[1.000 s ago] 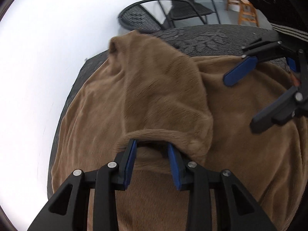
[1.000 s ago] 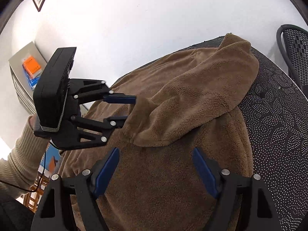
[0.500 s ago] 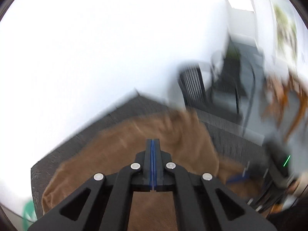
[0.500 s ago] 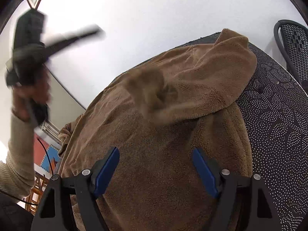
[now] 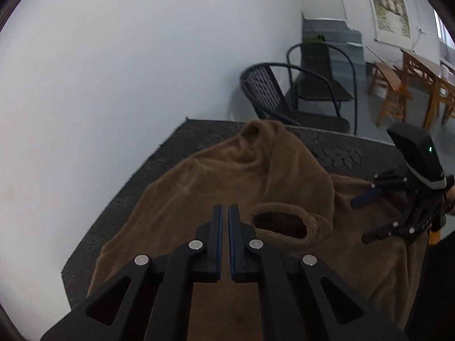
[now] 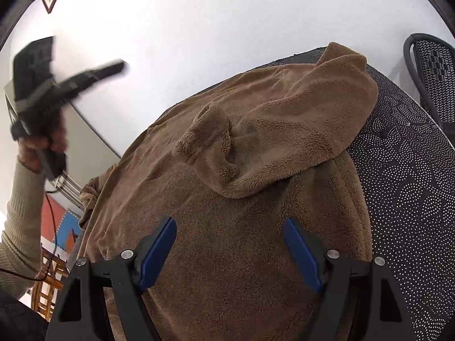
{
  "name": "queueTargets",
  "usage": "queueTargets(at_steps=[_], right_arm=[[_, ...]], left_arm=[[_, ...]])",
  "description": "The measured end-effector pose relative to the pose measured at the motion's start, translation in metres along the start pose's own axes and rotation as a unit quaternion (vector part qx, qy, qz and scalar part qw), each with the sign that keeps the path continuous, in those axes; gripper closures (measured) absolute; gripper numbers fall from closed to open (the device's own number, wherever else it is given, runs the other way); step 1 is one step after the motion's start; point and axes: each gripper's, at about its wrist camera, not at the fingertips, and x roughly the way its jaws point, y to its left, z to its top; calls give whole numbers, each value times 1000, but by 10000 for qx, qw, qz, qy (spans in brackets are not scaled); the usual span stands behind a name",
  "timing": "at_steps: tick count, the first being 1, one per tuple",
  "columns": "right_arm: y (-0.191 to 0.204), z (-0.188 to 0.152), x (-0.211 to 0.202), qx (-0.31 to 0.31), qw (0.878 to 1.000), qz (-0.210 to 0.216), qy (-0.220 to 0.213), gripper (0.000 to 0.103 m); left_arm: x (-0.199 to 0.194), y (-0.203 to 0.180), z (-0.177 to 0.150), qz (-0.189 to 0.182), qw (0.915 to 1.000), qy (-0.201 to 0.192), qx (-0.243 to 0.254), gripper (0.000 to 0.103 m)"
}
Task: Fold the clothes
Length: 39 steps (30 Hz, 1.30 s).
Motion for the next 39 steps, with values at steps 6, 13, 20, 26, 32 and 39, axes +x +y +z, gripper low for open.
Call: queueTargets(at_steps=[6,13,20,26,32,39], right_arm=[[-2,-2,-4,35,10000,-32,-63,22],[-4,-3,-6,69,9999,113,-58,22],[-9,-2,-6,183,9995,246,-88,22],[-8,-1,-6,197,9995,222,-69,22],[-9,-2,-6,223,9995,201,-54,22],[-8,-1,-5,214,9997,100,-39,22]], left_arm=[[35,-7,4,-649,9972,331,-181,37],[66,-18,7,-453,9937,911,473,37],[95,-48,4,-603,9808,1210,1404,37],[93,-52,19,-602,9886,1008,947,97],[14,4,34,-232,9964,-375,-730,97],[-134,86,-10,561,9305,-2288,-2804,97]])
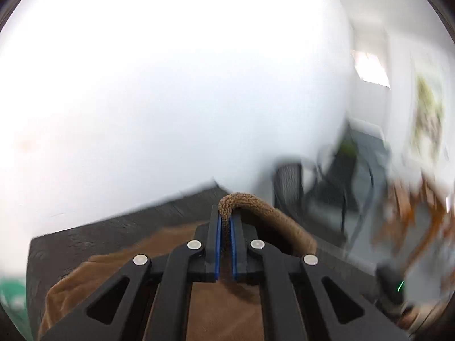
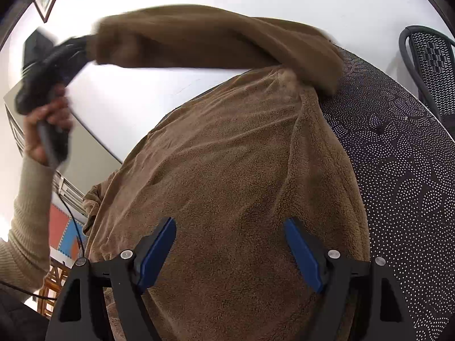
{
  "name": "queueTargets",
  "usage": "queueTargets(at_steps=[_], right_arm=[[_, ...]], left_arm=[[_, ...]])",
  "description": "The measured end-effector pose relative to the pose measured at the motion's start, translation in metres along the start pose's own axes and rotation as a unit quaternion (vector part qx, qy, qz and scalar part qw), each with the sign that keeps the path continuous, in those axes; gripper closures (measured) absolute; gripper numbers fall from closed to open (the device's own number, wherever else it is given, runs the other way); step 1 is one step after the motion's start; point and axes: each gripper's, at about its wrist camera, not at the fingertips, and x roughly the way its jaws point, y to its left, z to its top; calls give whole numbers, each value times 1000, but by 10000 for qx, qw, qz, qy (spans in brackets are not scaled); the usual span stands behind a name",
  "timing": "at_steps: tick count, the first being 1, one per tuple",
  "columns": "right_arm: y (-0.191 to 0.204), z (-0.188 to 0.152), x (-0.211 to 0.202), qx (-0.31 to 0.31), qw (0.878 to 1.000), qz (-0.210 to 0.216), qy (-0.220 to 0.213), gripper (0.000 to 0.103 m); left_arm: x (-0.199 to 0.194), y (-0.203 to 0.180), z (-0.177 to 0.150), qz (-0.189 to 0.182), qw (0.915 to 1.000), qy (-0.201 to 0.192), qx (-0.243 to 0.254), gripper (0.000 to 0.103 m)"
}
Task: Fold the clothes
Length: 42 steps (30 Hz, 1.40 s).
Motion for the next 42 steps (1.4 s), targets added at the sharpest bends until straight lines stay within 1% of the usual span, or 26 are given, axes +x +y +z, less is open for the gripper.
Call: queueTargets(at_steps=[1,3,7,10,14,18,23,25,28,30,31,33,35,36,39,41,42], right_arm=[[0,0,0,-8,10000,-18,7,22],[1,0,2,-35,10000,-60,29,22],[4,0,4,-138,9997,-181,101,22],[7,-1,5,-221,9992,-287,151,22],[12,-1,8,-352,9980,-479,213,22],[15,-2,12,-457,9966,-621,285,22],[19,6,13,-673,9937,-673,599,21],[25,15,9,-943,9903,-777,665,20],[36,34,0,-1603,9801,-985,633,20],[41,48,-1,-2073,9698,-1122,634,21],[43,54,1,-2339,9624,-1215,655,20],[45,65,11,-2914,9432,-1413,748,20],[45,76,28,-3316,9264,-1566,855,21],[44,81,36,-3456,9201,-1621,876,21],[38,97,70,-3722,9069,-1744,924,21],[35,106,95,-3930,8946,-1912,937,21],[34,108,109,-4075,8854,-2025,950,21]], left_arm=[[-18,14,3,136,9995,-205,-218,97],[-34,33,-2,483,9981,-258,-277,97],[-38,63,-39,797,9954,354,-402,97],[-30,73,-77,900,9914,897,-307,97],[-24,78,-110,1055,9861,1279,-122,96],[-30,85,-126,1155,9835,1389,76,95],[-39,93,-136,1174,9817,1501,7,95],[-41,96,-139,1170,9819,1486,-58,95],[-44,99,-143,1150,9826,1450,-157,95],[-45,102,-144,1116,9834,1410,-248,95],[-45,104,-144,1095,9838,1387,-312,95],[-45,109,-146,1062,9842,1340,-449,95],[-43,113,-147,1051,9843,1305,-554,95],[-43,114,-147,1050,9842,1301,-581,95],[-42,116,-146,1049,9839,1297,-647,95],[-41,117,-145,1033,9837,1292,-700,95],[-41,118,-144,1030,9837,1285,-725,95]])
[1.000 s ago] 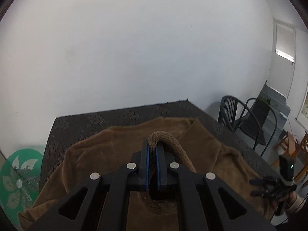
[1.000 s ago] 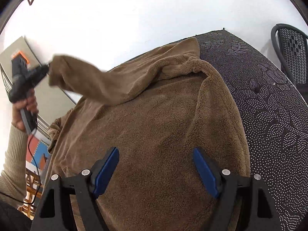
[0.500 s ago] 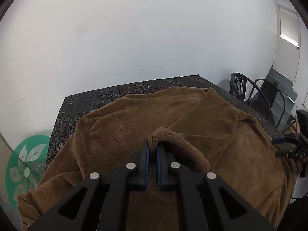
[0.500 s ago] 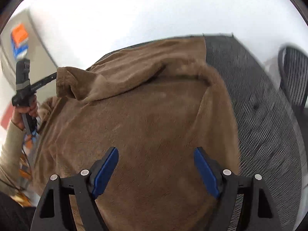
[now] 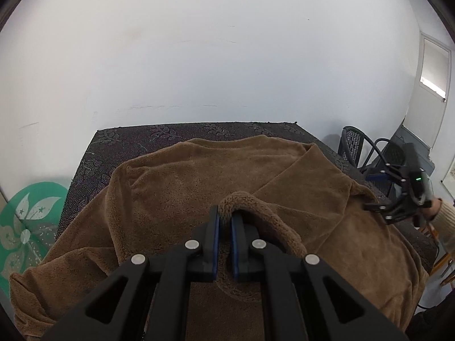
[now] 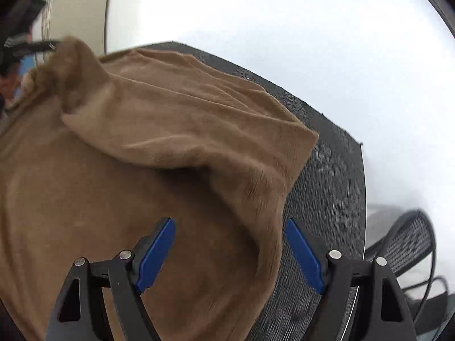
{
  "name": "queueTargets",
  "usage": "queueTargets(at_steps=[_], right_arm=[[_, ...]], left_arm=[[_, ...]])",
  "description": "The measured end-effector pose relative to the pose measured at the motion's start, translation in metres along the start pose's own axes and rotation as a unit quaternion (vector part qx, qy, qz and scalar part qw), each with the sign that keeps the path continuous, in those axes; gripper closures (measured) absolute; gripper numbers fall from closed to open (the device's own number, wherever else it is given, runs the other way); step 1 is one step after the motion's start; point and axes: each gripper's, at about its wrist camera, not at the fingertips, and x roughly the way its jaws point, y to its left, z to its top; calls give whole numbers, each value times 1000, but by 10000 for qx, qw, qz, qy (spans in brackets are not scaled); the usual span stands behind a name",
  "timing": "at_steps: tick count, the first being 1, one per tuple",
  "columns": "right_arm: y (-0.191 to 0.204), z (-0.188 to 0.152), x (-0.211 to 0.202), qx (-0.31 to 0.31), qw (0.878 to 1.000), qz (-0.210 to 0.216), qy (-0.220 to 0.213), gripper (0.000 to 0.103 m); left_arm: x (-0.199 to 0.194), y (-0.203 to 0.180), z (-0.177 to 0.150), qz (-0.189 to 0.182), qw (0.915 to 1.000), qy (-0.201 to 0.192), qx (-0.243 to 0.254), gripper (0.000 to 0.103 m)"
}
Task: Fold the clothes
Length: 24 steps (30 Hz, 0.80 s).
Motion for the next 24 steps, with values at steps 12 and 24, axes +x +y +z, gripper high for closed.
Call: queueTargets(at_steps=[12,24], right_arm=[[-52,12,8,661,9902,-1196,-285,84],[-87,-58,-3,1797,9787,973,-221,28]], left_arm=[[3,-12,38,-638,9967,-496,-33,95],[29,5,-25,-297,9942,946,419,91]])
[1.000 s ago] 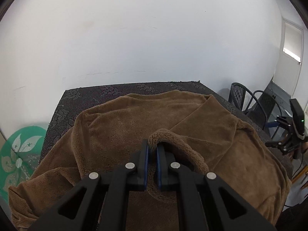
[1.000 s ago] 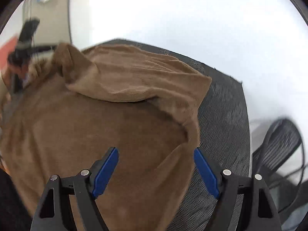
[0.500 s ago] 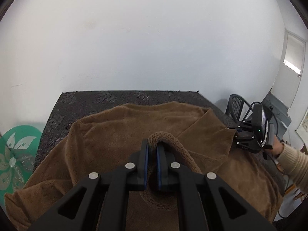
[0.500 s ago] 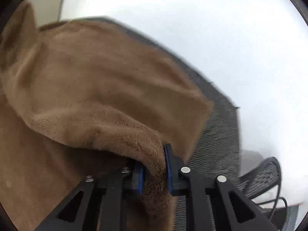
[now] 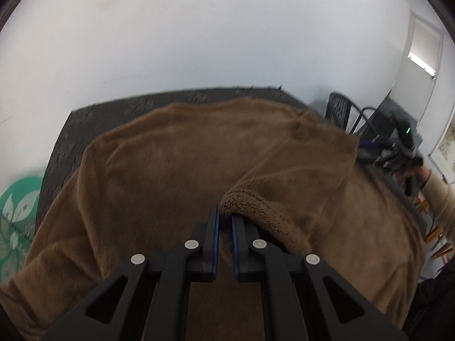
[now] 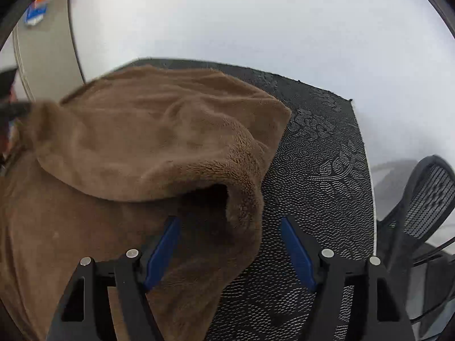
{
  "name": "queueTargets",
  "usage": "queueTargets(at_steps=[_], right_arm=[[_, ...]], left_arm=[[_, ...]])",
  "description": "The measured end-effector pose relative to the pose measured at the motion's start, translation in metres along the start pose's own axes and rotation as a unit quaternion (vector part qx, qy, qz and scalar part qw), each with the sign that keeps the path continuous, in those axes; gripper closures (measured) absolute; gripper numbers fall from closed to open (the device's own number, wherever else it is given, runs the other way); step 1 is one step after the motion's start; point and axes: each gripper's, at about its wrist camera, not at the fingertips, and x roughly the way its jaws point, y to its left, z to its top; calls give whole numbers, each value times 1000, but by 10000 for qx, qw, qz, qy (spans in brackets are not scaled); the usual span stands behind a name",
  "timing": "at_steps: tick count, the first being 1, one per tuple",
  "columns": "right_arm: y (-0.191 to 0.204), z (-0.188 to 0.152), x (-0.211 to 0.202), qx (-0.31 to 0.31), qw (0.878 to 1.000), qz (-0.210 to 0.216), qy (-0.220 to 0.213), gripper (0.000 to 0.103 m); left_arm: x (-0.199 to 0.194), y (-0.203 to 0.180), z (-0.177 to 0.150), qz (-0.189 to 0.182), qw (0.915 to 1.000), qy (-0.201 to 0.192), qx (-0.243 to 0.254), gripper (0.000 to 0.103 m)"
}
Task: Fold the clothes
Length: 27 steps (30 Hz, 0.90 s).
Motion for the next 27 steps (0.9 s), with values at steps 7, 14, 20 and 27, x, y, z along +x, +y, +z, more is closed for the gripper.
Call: queueTargets(at_steps=[7,14,20,27], right_arm=[[-26,46,-17,782,9950,347,-508,28],[-23,85,19,821,9961,58,-306,28],[-20,85,31,812,9962,-81,-313,28],[-30,76,33,897,9952,-274,-294,28]], left_arm=[[-27,17,-9,-207,9977,-229,-600,55],[-18,32,-7,-975,9786,-109,-1809,21],[14,38,-5,-1313,9547,427,-2637,21],[51,33,-3,-920,9446,859,-3031,32]])
